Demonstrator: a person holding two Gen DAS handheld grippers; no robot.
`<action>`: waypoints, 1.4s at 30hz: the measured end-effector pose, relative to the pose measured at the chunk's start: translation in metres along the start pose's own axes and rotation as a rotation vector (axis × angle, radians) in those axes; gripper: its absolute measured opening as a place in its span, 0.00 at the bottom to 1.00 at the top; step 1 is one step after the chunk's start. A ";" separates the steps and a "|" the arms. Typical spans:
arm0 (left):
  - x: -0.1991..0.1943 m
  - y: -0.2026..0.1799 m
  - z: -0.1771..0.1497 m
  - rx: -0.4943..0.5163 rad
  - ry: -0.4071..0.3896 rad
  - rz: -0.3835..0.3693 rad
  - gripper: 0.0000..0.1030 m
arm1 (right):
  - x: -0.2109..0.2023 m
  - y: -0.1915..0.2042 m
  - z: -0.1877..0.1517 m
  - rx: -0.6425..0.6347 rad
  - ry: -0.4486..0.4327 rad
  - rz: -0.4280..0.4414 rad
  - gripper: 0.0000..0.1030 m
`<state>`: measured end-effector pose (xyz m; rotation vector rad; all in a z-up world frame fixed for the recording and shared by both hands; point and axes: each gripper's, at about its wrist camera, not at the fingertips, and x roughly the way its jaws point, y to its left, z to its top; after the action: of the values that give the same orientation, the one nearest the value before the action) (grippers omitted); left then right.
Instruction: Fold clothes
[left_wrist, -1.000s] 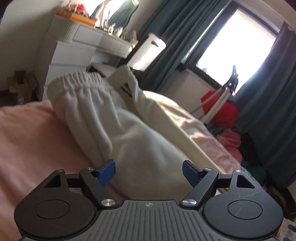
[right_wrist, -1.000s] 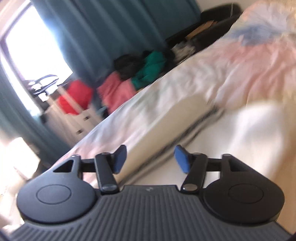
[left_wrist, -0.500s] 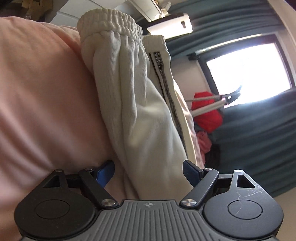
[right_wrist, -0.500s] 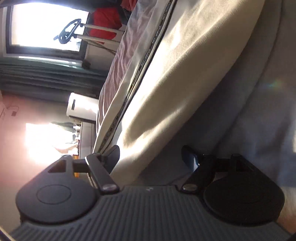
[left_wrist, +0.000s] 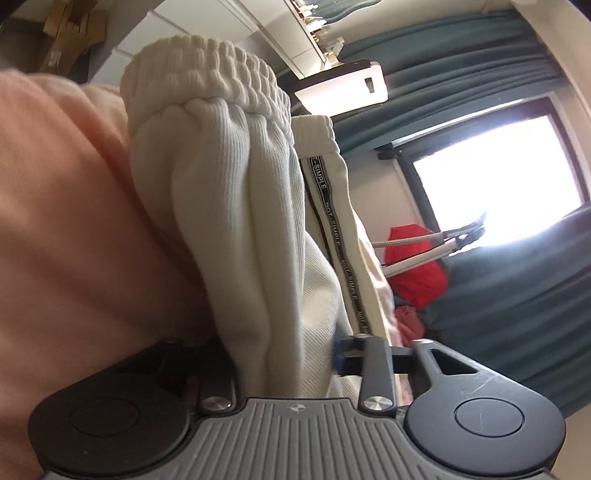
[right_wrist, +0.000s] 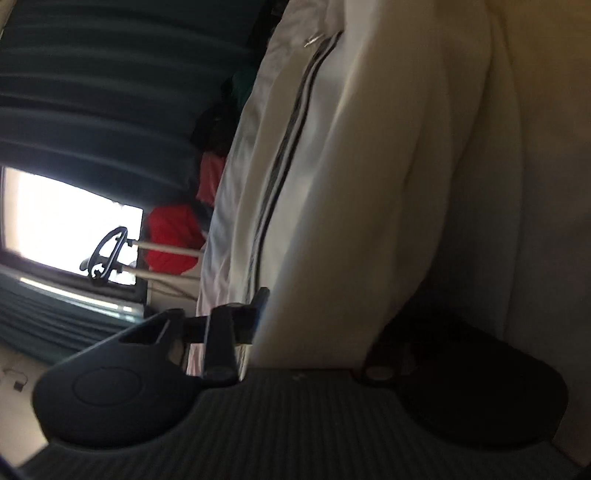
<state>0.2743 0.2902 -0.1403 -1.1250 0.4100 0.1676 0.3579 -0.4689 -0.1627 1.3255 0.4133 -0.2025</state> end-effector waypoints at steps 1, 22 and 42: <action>-0.002 0.000 0.000 -0.003 -0.003 -0.005 0.20 | 0.001 0.001 0.004 -0.021 -0.003 -0.002 0.21; -0.185 -0.011 -0.011 -0.022 -0.021 -0.073 0.14 | -0.113 0.016 -0.006 -0.075 0.104 -0.095 0.14; -0.286 -0.004 -0.055 0.206 -0.037 0.336 0.69 | -0.163 -0.054 0.001 0.213 0.114 -0.115 0.44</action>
<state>0.0013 0.2603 -0.0428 -0.8443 0.5692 0.4303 0.1896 -0.4971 -0.1453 1.5285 0.5779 -0.2737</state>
